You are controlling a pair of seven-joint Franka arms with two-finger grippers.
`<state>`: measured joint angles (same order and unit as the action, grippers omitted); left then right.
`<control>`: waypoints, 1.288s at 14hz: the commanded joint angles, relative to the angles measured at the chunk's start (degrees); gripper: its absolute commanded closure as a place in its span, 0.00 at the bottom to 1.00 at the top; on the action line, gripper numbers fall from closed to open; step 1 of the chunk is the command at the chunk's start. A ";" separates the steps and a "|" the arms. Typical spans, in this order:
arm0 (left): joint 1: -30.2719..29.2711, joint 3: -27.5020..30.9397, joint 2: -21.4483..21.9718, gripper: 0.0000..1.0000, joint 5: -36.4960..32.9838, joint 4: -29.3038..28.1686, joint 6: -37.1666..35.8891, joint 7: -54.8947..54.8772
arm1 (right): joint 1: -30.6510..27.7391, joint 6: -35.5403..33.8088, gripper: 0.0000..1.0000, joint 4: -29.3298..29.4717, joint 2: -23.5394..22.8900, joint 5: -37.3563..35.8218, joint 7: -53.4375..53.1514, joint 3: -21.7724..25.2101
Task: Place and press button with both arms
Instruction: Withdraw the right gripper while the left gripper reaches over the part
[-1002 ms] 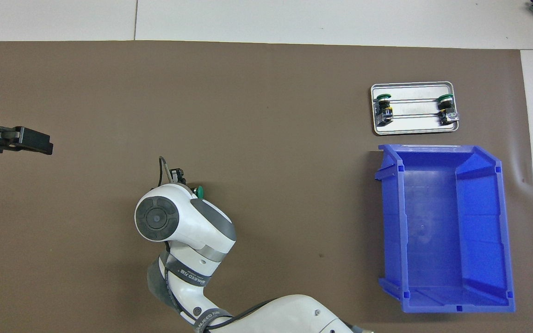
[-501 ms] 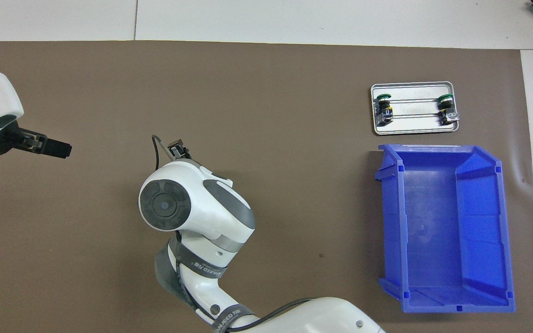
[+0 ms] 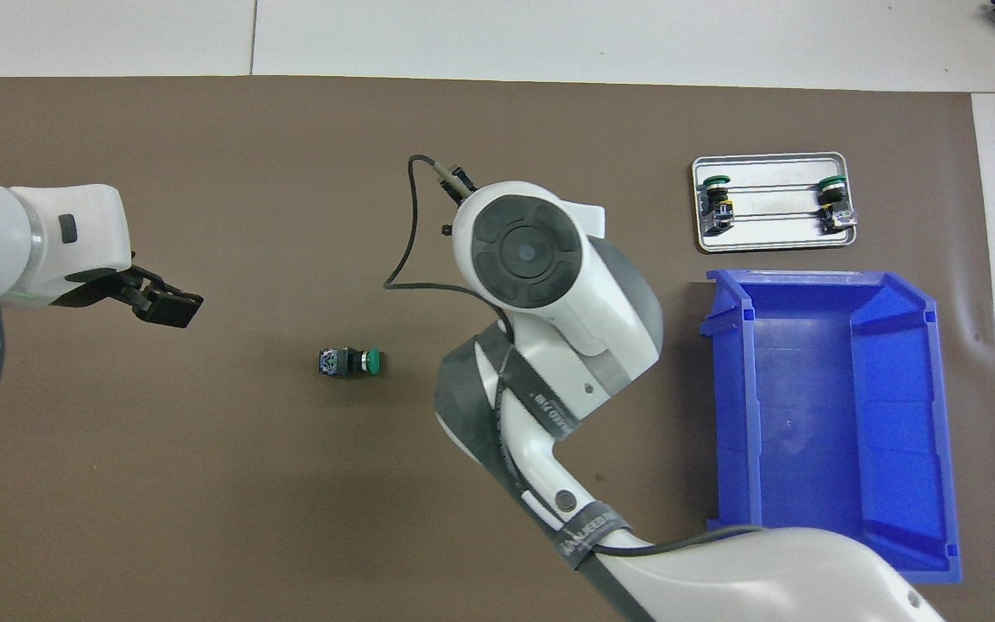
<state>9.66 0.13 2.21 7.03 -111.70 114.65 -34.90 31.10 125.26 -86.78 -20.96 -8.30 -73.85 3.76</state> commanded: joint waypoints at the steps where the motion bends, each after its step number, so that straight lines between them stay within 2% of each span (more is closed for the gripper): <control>1: 2.55 0.84 0.69 0.00 2.19 -4.75 3.73 -6.73 | -5.07 -2.64 0.00 -4.36 5.22 -0.31 14.03 -0.86; 3: 3.96 0.84 -0.45 0.00 5.78 -5.02 5.30 -13.23 | -9.46 -5.10 0.00 -4.36 7.42 2.13 22.13 -0.86; 7: 10.01 0.84 -3.53 0.00 6.15 -8.69 16.18 -17.21 | -18.25 -10.90 0.00 -3.93 11.38 4.26 40.58 -0.77; 10: 11.26 0.93 -3.71 0.06 6.15 -11.16 19.29 -25.10 | -22.57 -15.73 0.00 -3.66 15.06 4.26 50.79 -0.68; 14: 12.74 0.93 -8.00 0.09 6.15 -11.61 22.97 -28.11 | -25.73 -23.64 0.00 -2.96 20.77 4.17 57.48 -0.51; 15: 13.45 0.93 -9.75 0.09 6.15 -11.52 24.11 -28.03 | -26.61 -26.01 0.00 -2.17 21.66 4.17 59.93 -0.42; 17: 14.33 0.93 -10.56 0.09 6.15 -11.70 24.65 -27.94 | -28.72 -31.37 0.00 0.11 22.02 4.17 61.80 -0.42; 18: 14.77 1.01 -10.56 0.09 6.15 -11.87 24.57 -27.94 | -29.25 -31.65 0.00 -0.84 22.37 4.17 61.80 -0.42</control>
<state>22.66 0.12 -8.15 12.37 -122.82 137.68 -61.69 3.82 95.52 -87.66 1.23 -5.02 -14.08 3.81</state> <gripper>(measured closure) 0.084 0.000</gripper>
